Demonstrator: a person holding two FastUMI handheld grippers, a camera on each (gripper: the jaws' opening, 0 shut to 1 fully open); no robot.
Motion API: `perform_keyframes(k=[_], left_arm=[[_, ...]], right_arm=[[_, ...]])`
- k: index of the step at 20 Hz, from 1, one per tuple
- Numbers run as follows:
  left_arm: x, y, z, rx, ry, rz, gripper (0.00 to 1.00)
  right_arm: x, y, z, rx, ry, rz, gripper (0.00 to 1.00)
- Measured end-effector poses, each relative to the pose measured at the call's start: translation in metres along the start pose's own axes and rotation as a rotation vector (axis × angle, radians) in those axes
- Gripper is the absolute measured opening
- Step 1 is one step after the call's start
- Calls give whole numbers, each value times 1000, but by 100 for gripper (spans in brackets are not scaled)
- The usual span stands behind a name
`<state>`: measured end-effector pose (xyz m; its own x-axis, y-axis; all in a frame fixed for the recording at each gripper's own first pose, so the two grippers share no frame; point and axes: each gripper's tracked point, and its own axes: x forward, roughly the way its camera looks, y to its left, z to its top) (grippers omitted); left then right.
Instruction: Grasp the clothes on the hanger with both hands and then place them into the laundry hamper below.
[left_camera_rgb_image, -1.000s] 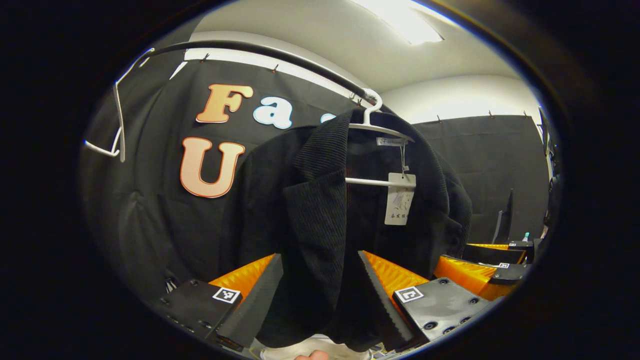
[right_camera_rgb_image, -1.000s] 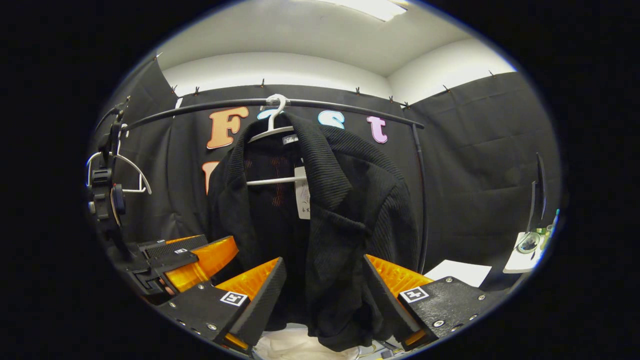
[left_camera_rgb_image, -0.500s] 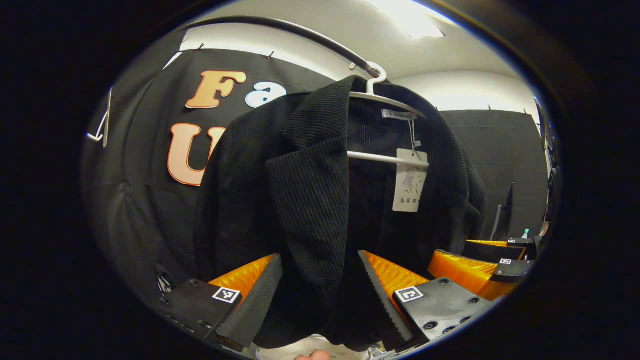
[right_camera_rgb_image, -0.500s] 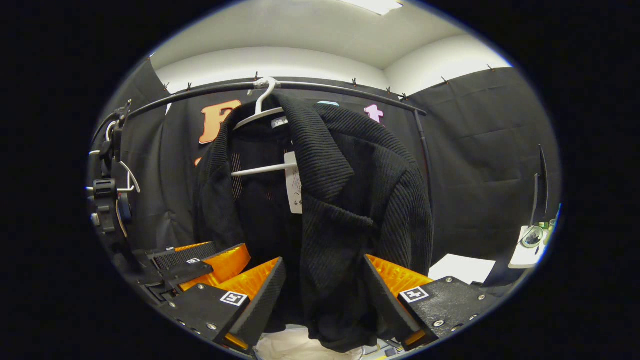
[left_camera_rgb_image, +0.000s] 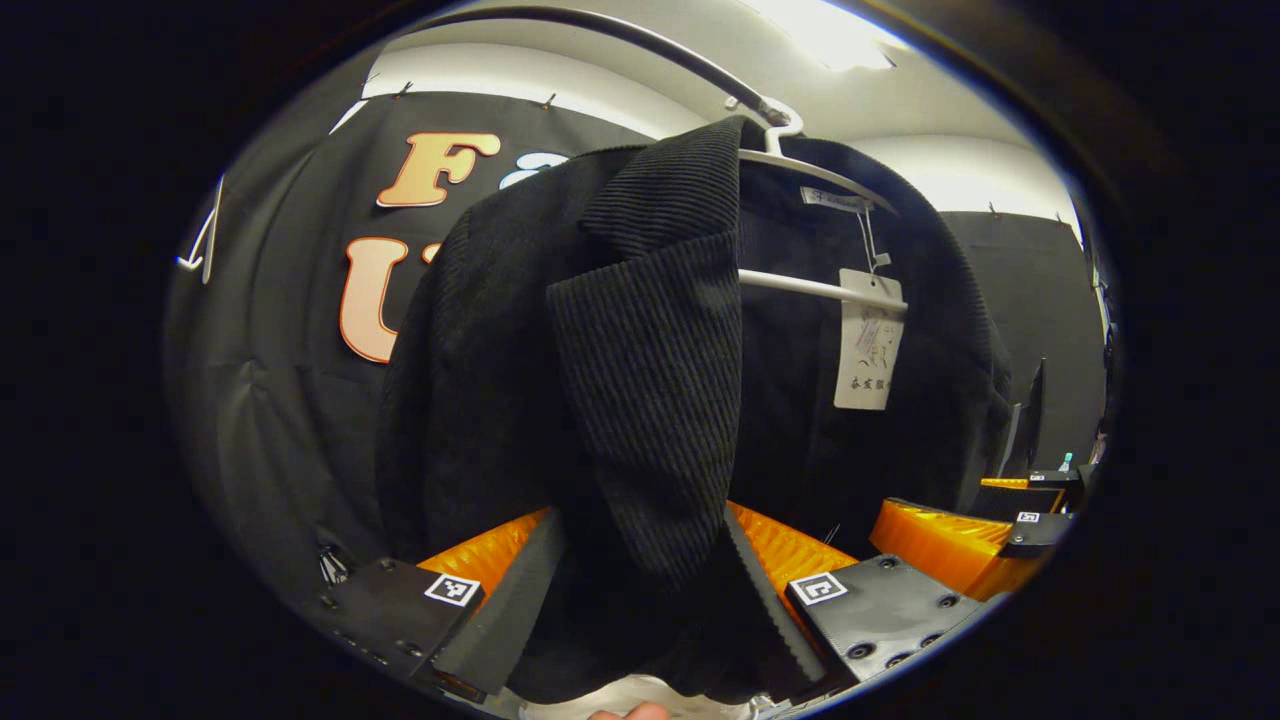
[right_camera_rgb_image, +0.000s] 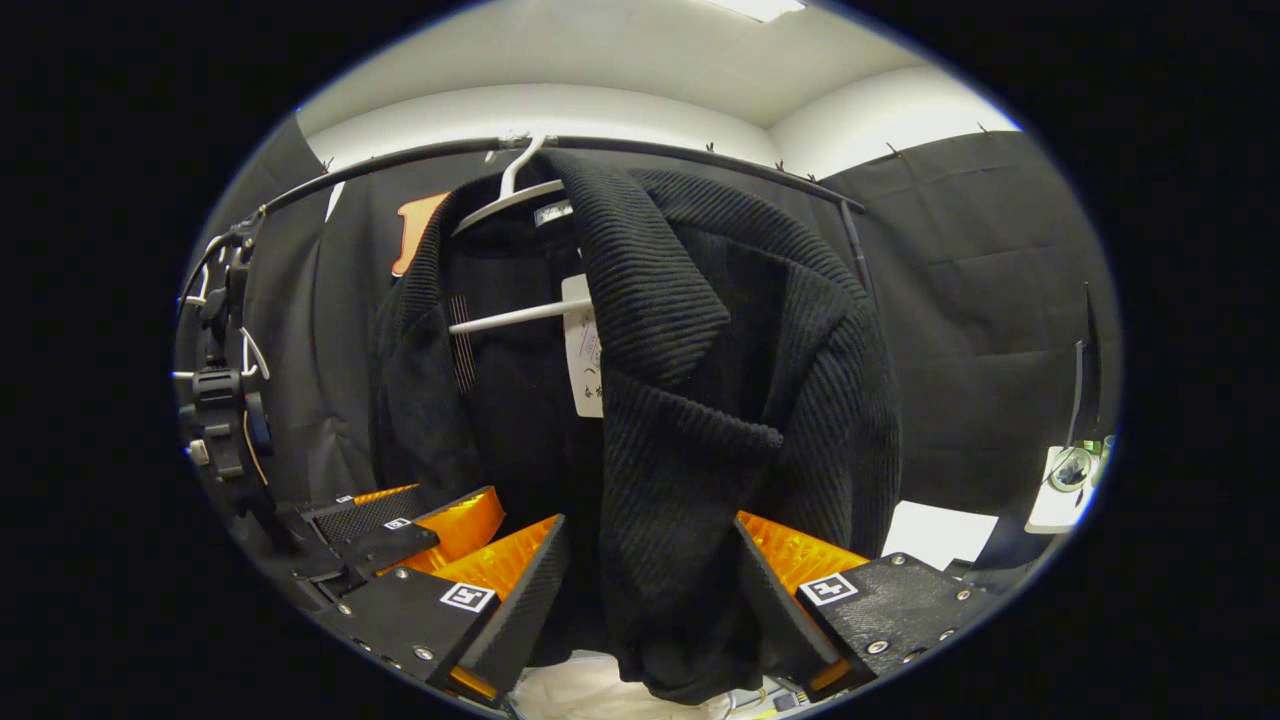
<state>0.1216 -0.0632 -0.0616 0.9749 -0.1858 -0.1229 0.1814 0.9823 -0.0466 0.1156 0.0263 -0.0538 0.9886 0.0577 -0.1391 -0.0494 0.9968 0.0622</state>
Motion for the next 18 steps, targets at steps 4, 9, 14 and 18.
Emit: perform_keyframes(k=[4, 9, 14, 18], left_arm=[[5, -2, 2, -4, -10, -12, 92], [7, -7, 4, -2, -14, -34, 87], [6, -10, 9, -7, -34, -49, 65], [3, -12, 12, -15, -43, -63, 25]], right_arm=[[9, 10, 4, 18, -10, 30, 99], [13, 10, 2, 6, -5, 25, 79], [17, 8, 0, 6, 0, 11, 65], [17, 10, -1, 5, 9, 25, 43]])
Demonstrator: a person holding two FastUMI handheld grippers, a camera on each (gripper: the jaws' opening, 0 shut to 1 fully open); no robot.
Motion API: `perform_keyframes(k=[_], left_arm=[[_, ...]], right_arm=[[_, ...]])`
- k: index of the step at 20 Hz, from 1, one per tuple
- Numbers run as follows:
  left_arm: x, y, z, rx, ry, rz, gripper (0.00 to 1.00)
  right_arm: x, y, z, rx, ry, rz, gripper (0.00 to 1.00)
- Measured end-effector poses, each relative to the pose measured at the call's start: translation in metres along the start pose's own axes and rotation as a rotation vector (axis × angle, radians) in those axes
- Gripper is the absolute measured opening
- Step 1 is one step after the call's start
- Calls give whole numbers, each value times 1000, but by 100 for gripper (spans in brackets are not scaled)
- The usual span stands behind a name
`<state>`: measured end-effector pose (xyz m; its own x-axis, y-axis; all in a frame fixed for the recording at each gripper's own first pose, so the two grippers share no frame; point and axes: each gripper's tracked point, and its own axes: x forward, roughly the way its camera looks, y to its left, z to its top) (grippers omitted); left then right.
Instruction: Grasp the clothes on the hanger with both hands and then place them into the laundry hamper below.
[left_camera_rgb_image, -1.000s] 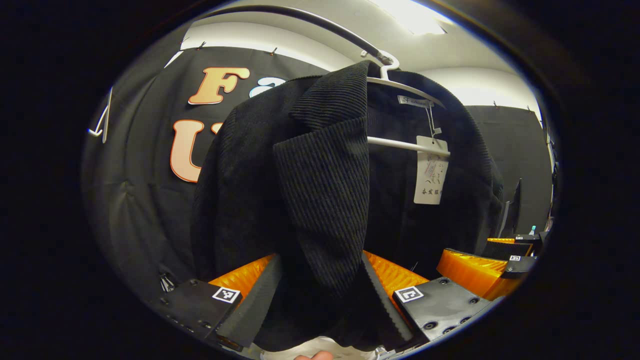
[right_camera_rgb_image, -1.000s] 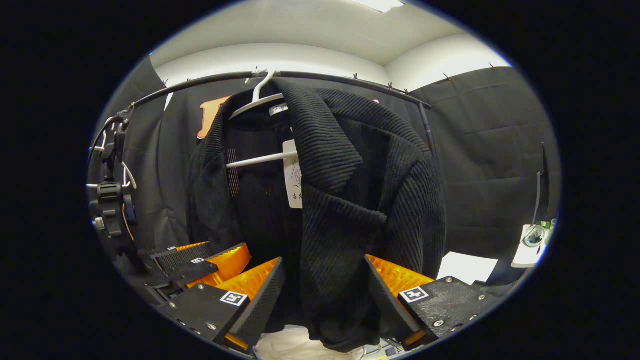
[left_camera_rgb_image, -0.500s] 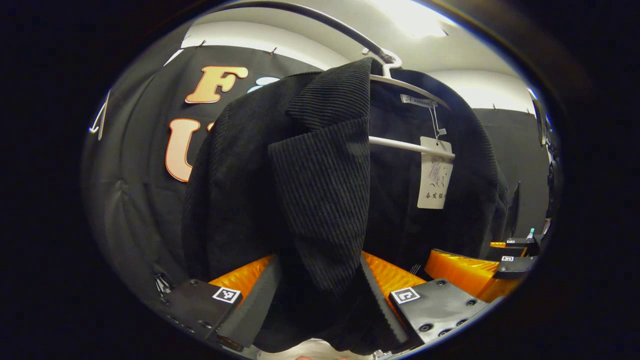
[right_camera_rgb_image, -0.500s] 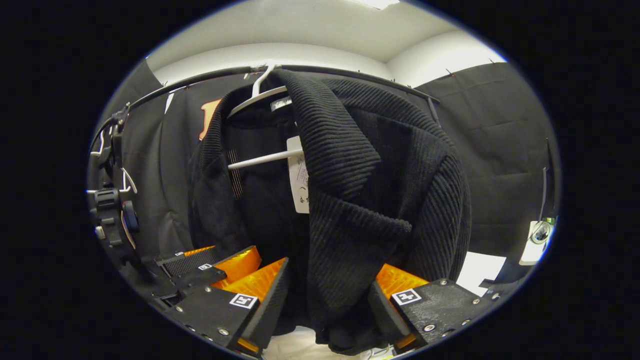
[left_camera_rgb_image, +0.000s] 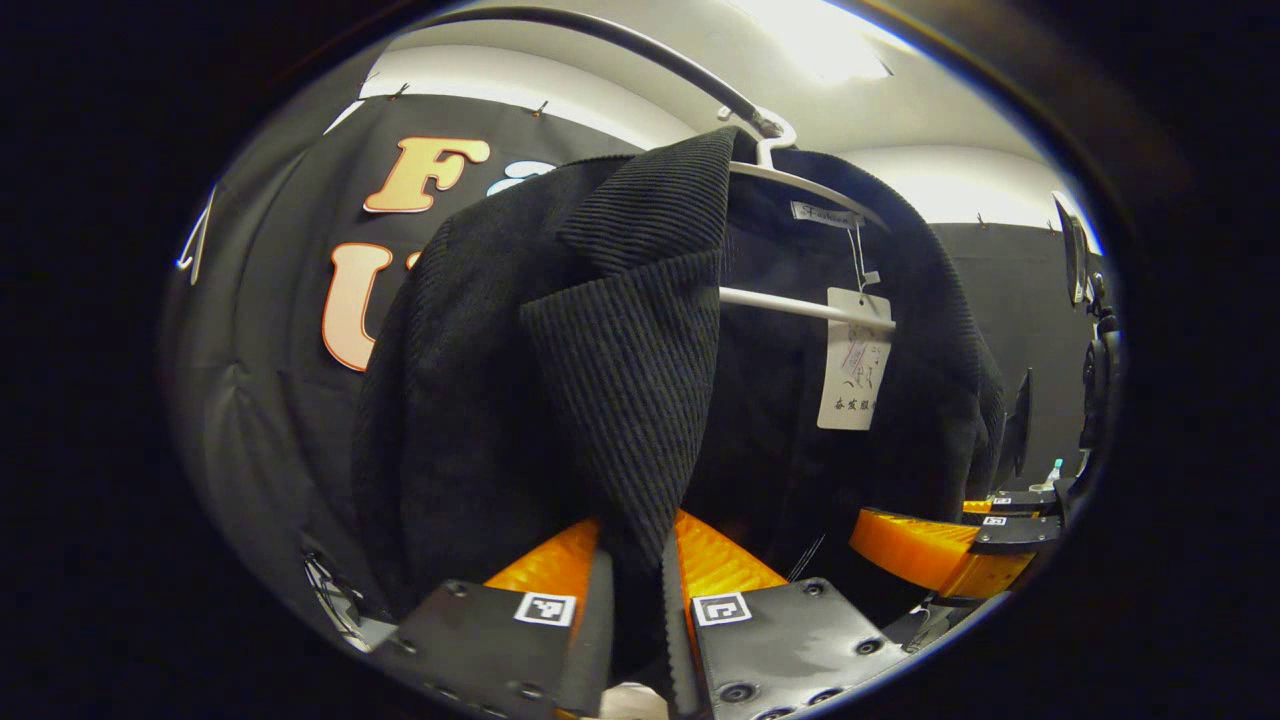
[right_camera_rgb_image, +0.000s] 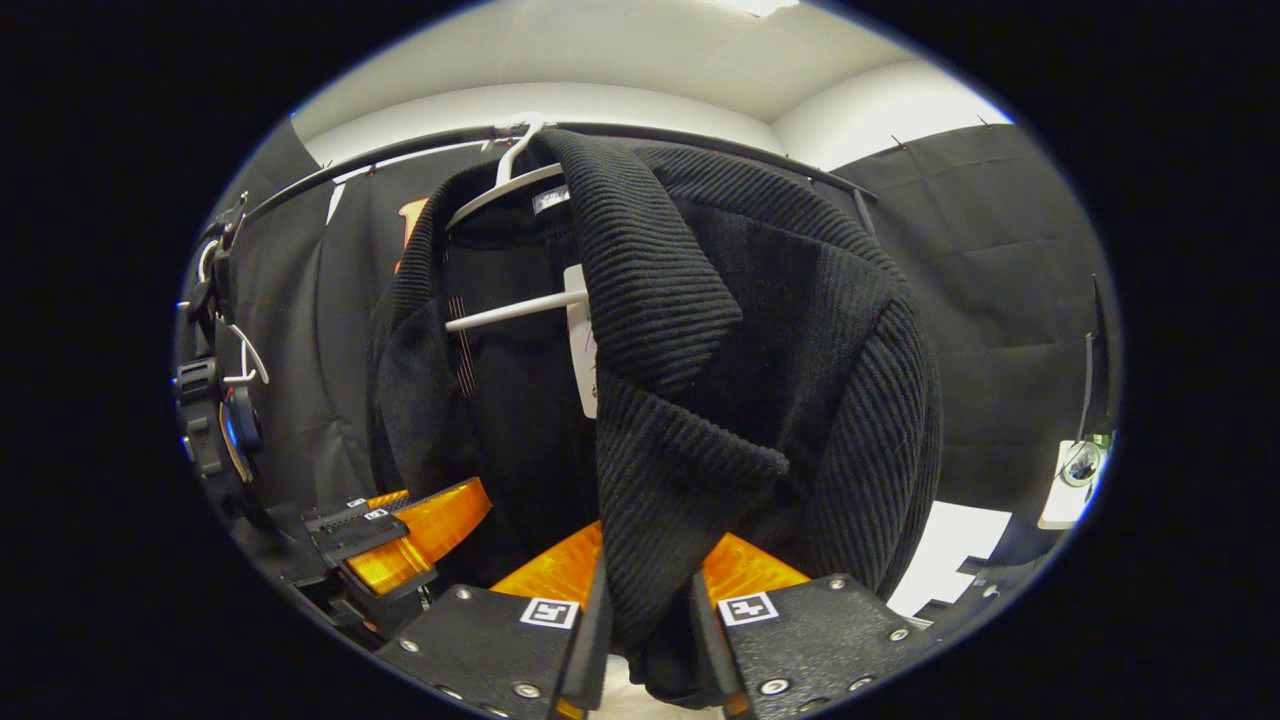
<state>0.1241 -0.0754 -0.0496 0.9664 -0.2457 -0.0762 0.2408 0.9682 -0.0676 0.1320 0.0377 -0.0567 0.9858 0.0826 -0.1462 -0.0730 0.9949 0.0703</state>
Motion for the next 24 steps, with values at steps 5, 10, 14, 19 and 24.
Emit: perform_keyframes(k=[5, 10, 14, 19, 24], left_arm=[[-10, 1, 6, -8, -7, -15, 16], [-24, 19, 17, 72, -22, 62, 9], [-35, 23, 43, 126, -74, 101, 9], [-44, 35, 67, 74, -104, 133, 12], [-51, 50, 90, 48, -127, 181, 12]], right_arm=[[-3, -8, 0, 6, -8, -32, 4], [-18, -10, 5, -33, -35, -40, 7], [-39, -13, 15, -52, -54, -40, 2], [-60, -18, 47, -65, -108, -47, 0], [-85, -37, 100, -120, -188, -83, 2]])
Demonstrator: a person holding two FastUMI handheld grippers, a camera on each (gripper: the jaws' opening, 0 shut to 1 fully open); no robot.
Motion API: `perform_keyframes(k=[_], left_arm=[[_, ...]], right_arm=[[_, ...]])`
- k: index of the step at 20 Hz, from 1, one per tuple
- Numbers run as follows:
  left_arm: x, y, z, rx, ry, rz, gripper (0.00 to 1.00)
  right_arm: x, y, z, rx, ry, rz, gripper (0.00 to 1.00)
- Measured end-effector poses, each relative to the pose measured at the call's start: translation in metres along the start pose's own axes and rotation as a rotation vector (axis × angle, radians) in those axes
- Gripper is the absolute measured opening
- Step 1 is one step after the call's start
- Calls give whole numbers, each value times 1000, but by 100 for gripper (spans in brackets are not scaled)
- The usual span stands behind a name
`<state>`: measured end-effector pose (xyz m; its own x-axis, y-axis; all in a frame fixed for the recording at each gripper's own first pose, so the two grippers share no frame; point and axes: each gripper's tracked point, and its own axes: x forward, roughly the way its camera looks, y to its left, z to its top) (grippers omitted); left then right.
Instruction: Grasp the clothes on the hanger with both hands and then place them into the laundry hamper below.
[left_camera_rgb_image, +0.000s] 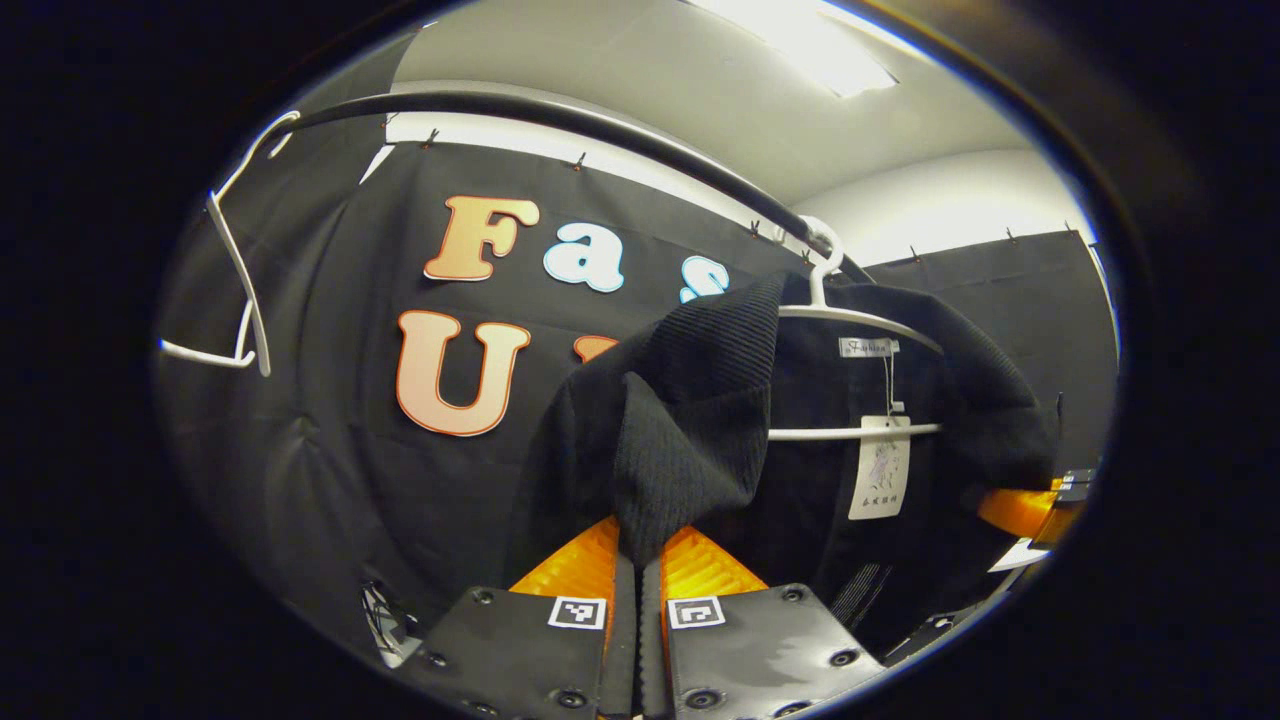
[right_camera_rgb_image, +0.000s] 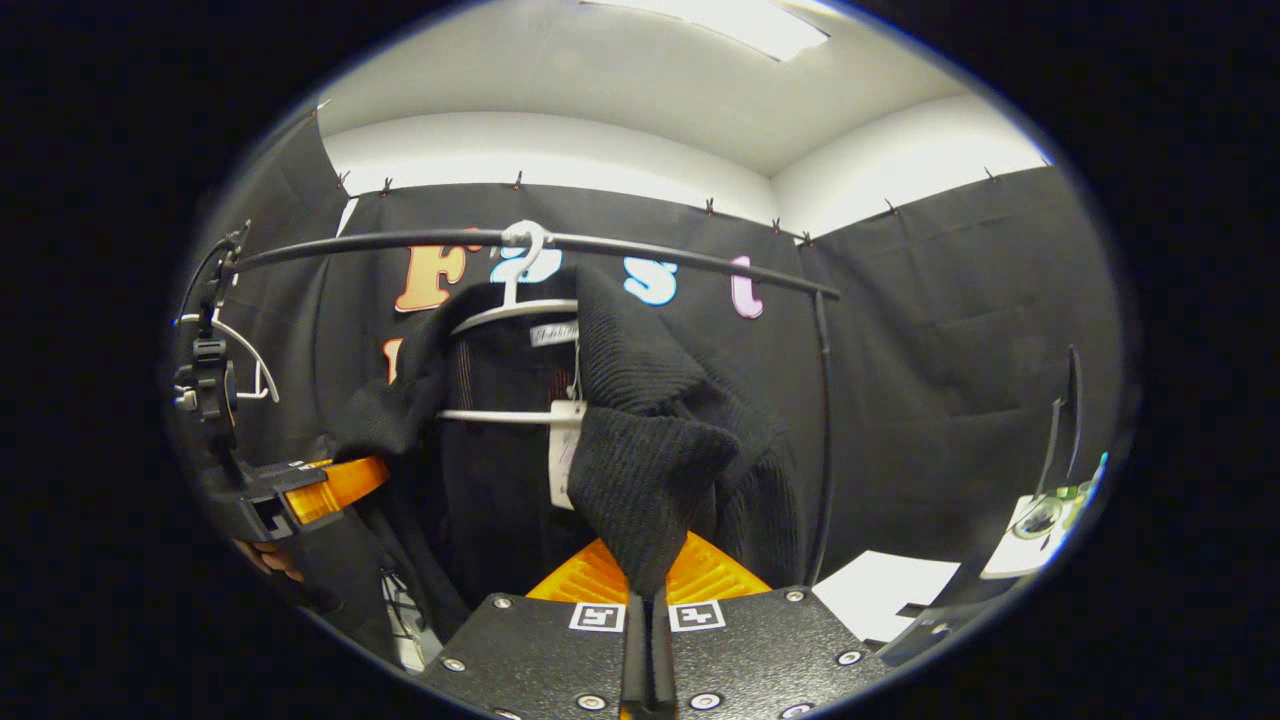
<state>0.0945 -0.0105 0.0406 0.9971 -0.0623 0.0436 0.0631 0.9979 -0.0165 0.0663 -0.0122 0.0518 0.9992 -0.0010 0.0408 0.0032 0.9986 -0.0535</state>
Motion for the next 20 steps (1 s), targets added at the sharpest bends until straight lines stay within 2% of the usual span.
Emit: perform_keyframes(k=[2, 3, 5, 6, 7, 8, 9, 12, 16, 17, 20], left_arm=[[1, 4, 10, -5, -19, 12, 9], [1, 5, 14, -8, -21, 18, 12], [-2, 6, 19, -21, -23, 25, 9], [-4, 7, 23, -29, -28, 23, 9], [-5, 8, 26, -31, -32, 23, 12], [-5, 10, 27, -29, -34, 26, 9], [-5, 11, 29, -26, -36, 29, 9], [-6, 11, 35, -29, -41, 33, 9], [-7, 12, 41, -27, -47, 35, 9], [-7, 13, 43, -21, -52, 37, 9], [-2, 17, 46, -17, -57, 51, 9]], right_arm=[[1, -14, 23, -17, -34, -14, 2], [5, -19, 31, -13, -37, -10, 2], [15, -30, 41, 21, -25, 9, 2], [18, -42, 51, 19, -40, -11, 2], [21, -59, 61, 0, -56, -34, 7], [22, -70, 71, -25, -74, -53, 7], [26, -76, 82, -44, -91, -64, 2], [35, -91, 103, -74, -115, -85, 2], [56, -128, 101, -134, -101, -143, 2], [63, -133, 97, -130, -89, -149, 6], [83, -145, 71, -101, -46, -150, 2]])
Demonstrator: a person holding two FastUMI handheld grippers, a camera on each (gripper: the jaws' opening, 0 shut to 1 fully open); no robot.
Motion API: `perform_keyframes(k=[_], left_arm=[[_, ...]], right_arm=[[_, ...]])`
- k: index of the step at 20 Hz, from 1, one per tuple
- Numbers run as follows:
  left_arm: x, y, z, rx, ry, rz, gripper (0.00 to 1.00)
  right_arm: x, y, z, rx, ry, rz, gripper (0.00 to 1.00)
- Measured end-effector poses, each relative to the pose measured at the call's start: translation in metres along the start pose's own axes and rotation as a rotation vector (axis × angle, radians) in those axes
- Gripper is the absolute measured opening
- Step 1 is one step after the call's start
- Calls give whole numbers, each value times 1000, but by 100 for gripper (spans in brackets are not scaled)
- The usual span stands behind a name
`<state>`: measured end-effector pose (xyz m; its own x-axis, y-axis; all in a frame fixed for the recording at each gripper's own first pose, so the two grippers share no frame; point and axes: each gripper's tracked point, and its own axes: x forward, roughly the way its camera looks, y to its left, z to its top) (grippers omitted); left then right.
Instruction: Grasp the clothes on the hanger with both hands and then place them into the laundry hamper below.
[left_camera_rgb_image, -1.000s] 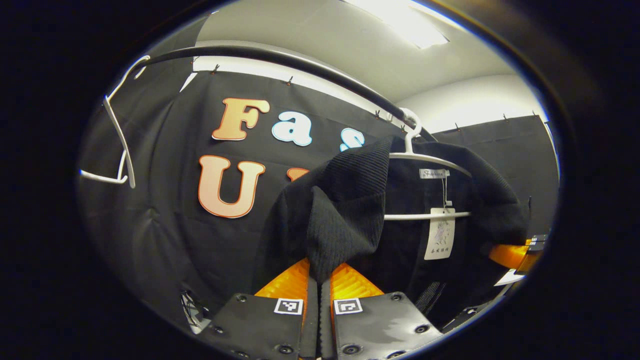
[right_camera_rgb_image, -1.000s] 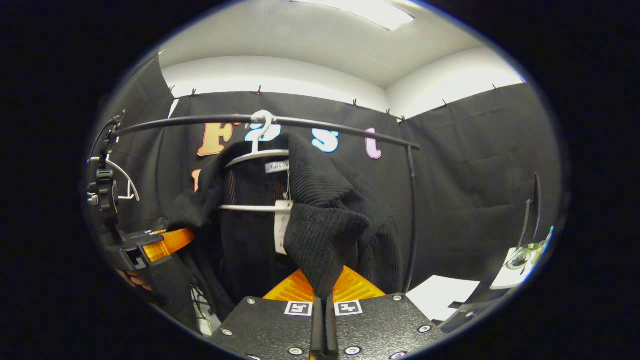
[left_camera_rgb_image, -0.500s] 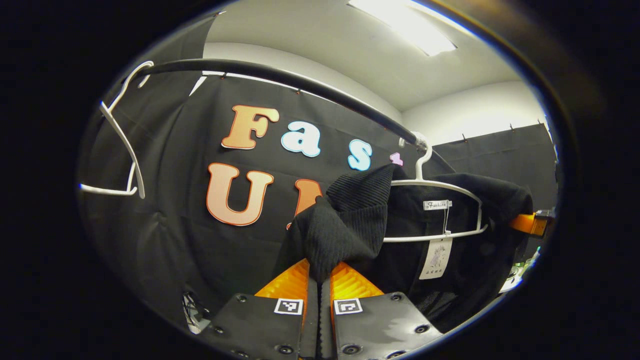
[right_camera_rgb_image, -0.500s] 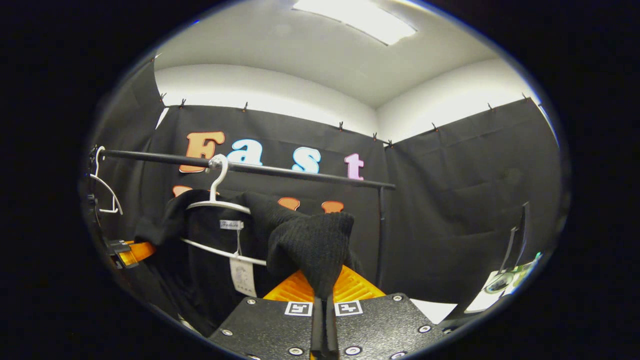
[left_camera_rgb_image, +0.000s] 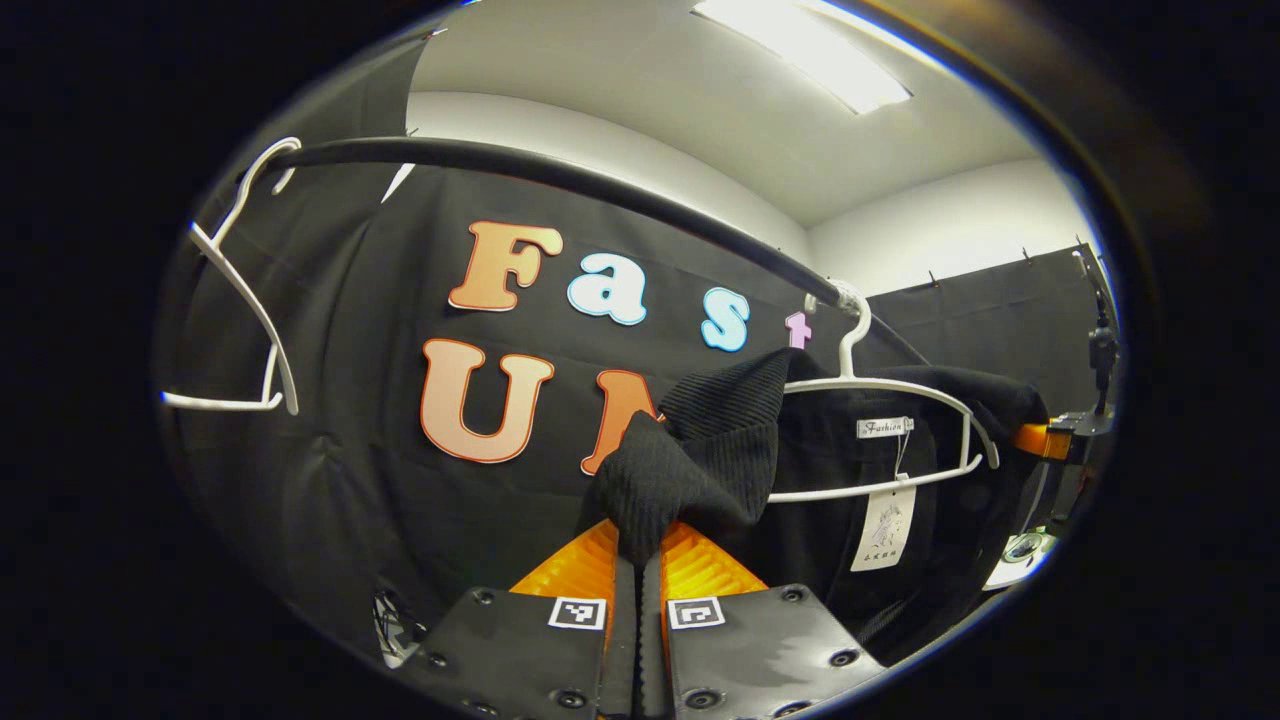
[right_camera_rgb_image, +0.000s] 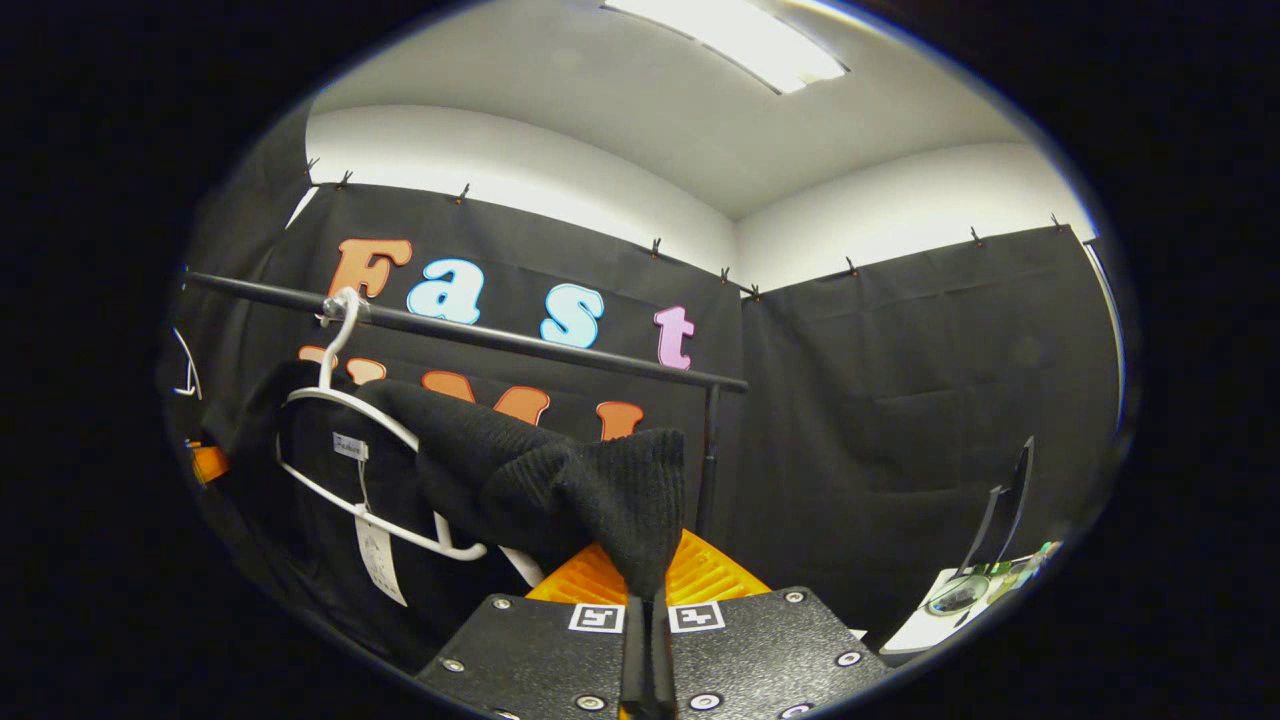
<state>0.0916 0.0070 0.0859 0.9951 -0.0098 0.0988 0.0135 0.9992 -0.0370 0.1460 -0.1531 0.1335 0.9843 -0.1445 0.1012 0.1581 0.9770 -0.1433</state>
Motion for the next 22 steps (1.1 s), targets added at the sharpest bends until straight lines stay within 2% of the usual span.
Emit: perform_keyframes(k=[1, 2, 9, 12, 13, 14, 17, 18, 19, 22], left_arm=[[0, 1, 2, -5, -3, 5, 9], [0, 3, 5, -7, -6, 10, 9], [9, 18, 24, 51, -44, 54, 9], [22, 26, 29, 47, -64, 71, 9], [26, 29, 29, 53, -70, 75, 9], [27, 32, 31, 64, -76, 84, 9], [38, 38, 36, 80, -91, 109, 9], [40, 41, 37, 81, -93, 121, 9], [43, 45, 37, 82, -94, 131, 9], [49, 53, 40, 110, -109, 155, 9]], right_arm=[[5, 2, -8, 4, 13, 5, 6], [10, 5, -17, 8, 25, 11, 2], [39, 31, -69, 35, 115, 65, 2], [32, 43, -83, 75, 125, 89, 2], [29, 44, -88, 75, 128, 90, 7], [25, 47, -93, 81, 131, 94, 2], [12, 61, -105, 104, 145, 117, 2], [8, 67, -108, 105, 144, 124, 7], [3, 72, -111, 104, 145, 131, 2], [-7, 85, -120, 129, 159, 153, 2]])
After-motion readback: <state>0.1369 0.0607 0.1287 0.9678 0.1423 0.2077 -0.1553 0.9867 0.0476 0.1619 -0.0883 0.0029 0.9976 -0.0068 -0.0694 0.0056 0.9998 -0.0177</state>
